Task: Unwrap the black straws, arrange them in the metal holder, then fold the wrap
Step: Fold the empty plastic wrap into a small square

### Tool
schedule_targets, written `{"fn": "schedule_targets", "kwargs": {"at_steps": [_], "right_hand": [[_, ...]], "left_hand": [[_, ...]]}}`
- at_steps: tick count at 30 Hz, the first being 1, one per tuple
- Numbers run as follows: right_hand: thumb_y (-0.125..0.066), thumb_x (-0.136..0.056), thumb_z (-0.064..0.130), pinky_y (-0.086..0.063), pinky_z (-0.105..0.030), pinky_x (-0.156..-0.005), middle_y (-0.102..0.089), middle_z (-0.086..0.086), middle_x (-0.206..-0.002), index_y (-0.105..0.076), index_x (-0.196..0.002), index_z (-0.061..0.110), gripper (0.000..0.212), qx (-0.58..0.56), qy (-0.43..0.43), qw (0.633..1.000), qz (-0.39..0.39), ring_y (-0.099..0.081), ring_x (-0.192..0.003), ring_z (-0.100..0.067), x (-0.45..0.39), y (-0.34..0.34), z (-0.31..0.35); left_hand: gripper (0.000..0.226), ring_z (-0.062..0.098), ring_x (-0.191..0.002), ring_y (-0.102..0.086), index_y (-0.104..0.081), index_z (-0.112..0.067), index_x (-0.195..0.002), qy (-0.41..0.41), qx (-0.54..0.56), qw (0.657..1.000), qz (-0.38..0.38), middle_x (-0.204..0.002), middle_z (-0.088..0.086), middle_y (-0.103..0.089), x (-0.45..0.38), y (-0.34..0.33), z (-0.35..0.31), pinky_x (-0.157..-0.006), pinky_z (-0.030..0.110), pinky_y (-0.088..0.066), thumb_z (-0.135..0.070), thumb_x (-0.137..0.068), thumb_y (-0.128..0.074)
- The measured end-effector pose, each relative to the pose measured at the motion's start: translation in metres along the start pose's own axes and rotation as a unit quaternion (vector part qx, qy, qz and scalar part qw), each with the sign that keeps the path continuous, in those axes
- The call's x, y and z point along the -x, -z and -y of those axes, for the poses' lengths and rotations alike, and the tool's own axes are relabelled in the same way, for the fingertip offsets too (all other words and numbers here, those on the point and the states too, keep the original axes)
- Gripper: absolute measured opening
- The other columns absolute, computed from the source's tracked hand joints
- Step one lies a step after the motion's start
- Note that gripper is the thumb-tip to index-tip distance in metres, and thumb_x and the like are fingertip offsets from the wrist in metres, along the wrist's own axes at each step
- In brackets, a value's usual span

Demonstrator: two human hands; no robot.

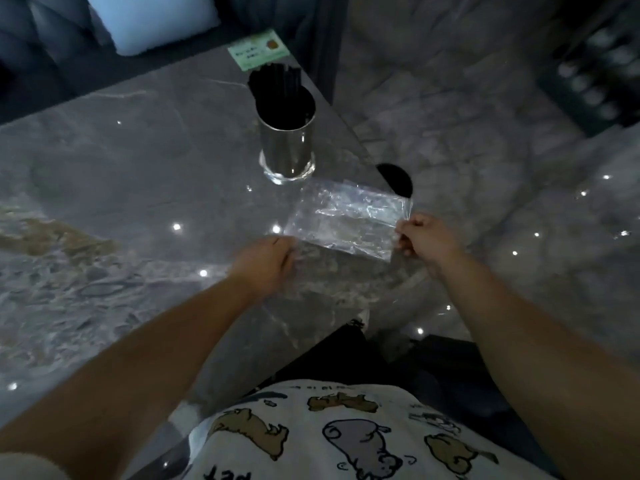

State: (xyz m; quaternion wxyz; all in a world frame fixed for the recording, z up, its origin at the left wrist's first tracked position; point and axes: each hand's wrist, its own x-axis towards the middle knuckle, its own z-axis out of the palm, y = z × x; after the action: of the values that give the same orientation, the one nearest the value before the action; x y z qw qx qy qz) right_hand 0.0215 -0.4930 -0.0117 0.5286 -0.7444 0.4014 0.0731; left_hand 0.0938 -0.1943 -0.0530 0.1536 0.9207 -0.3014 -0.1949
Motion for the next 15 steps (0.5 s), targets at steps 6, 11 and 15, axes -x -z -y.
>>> {"fn": "schedule_targets", "kwargs": {"at_steps": [6,11,15], "right_hand": [[-0.059,-0.089,0.016,-0.043,-0.024,-0.044,-0.061,-0.004,-0.056,-0.057,-0.070,0.015,0.019,-0.048,-0.021,0.997,-0.049,-0.062,-0.051,-0.016,-0.065,0.085,-0.010],[-0.058,-0.084,0.014,-0.040,-0.021,-0.042,-0.061,-0.004,-0.057,-0.056,-0.070,0.015,0.015,-0.073,-0.055,0.990,-0.110,-0.060,-0.046,-0.009,-0.123,0.150,-0.018],[-0.056,-0.086,0.013,-0.040,-0.017,-0.038,-0.062,-0.007,-0.053,-0.051,-0.067,0.013,0.020,-0.084,-0.078,0.983,-0.144,-0.059,-0.042,-0.009,-0.172,0.176,-0.029]], "left_hand": [[0.031,0.035,-0.106,-0.059,-0.062,-0.013,-0.115,-0.028,-0.016,0.999,-0.011,-0.117,0.013,-0.065,-0.097,-0.015,-0.077,-0.089,0.043,-0.048,-0.031,-0.097,-0.044],[0.031,0.038,-0.104,-0.057,-0.066,-0.007,-0.107,-0.066,-0.030,0.996,-0.056,-0.111,0.017,-0.065,-0.172,-0.023,-0.123,-0.093,0.044,-0.045,-0.024,-0.095,-0.045],[0.033,0.038,-0.113,-0.056,-0.066,-0.003,-0.114,-0.108,-0.065,0.990,-0.064,-0.119,0.018,-0.064,-0.228,-0.028,-0.144,-0.104,0.046,-0.039,-0.022,-0.094,-0.048]]}}
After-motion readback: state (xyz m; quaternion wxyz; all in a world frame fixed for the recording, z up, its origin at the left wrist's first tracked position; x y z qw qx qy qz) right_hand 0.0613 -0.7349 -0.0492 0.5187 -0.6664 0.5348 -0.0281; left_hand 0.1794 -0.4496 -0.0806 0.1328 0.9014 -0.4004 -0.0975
